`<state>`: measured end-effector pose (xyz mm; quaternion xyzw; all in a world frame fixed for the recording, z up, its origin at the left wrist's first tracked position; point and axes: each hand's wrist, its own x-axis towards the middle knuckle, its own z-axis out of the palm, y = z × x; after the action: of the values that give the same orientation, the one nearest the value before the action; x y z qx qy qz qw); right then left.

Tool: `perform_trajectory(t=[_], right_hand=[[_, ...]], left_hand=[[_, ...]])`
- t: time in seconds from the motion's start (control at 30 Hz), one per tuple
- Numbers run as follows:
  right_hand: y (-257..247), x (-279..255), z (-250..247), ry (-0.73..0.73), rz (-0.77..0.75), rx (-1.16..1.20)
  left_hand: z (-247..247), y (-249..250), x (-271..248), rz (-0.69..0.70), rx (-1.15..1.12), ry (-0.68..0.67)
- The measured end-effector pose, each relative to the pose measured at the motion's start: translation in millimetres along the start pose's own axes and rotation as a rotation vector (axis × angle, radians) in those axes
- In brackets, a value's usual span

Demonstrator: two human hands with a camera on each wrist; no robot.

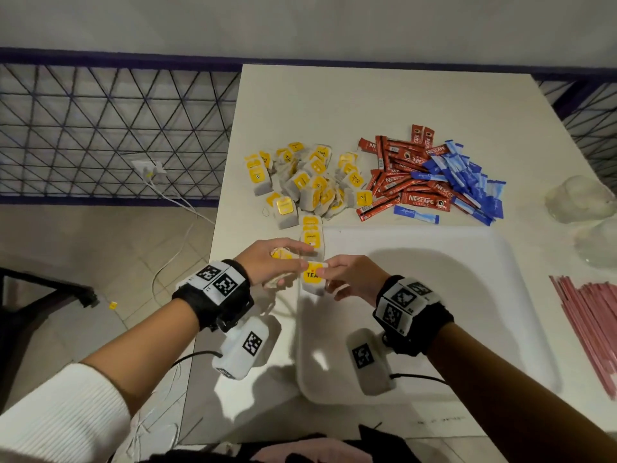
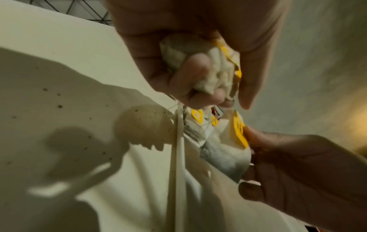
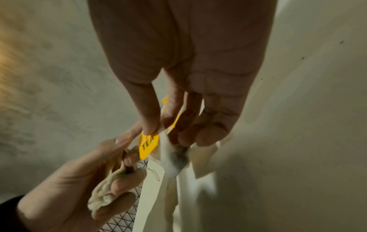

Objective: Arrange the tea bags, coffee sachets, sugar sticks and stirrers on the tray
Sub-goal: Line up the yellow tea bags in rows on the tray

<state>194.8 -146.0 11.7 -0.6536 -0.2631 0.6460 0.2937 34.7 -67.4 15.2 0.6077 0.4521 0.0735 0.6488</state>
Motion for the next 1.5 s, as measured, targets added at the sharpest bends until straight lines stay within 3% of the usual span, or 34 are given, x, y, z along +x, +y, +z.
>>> perform_trajectory(t=[0.23, 0.47, 0.7, 0.9, 1.03, 1.23, 1.37, 1.5], right_hand=[[12, 6, 3, 0.107, -0.069, 0.151], [9, 11, 2, 0.078, -0.087, 0.244], [0, 25, -2, 0.163, -0.081, -0.041], [-8, 38, -7, 0.223, -0.086, -0.252], [-13, 44, -9, 0.200, -0.067, -0.258], [-17, 48, -9, 0.178, -0.046, -0.288], [-18, 48, -9, 0.174, -0.050, -0.303], [-17, 47, -11, 0.154, -0.074, -0.286]], left_hand=[[11, -10, 9, -0.117, -0.067, -0.043], [13, -22, 12, -0.263, -0.194, -0.070], [12, -21, 20, -0.325, -0.120, -0.035], [6, -24, 28, -0.256, -0.065, 0.035], [1, -21, 31, -0.269, 0.099, 0.094], [3, -8, 31, -0.255, 0.662, 0.065], [5, -8, 34, -0.255, 0.687, 0.079], [-1, -10, 32, -0.230, 0.565, 0.182]])
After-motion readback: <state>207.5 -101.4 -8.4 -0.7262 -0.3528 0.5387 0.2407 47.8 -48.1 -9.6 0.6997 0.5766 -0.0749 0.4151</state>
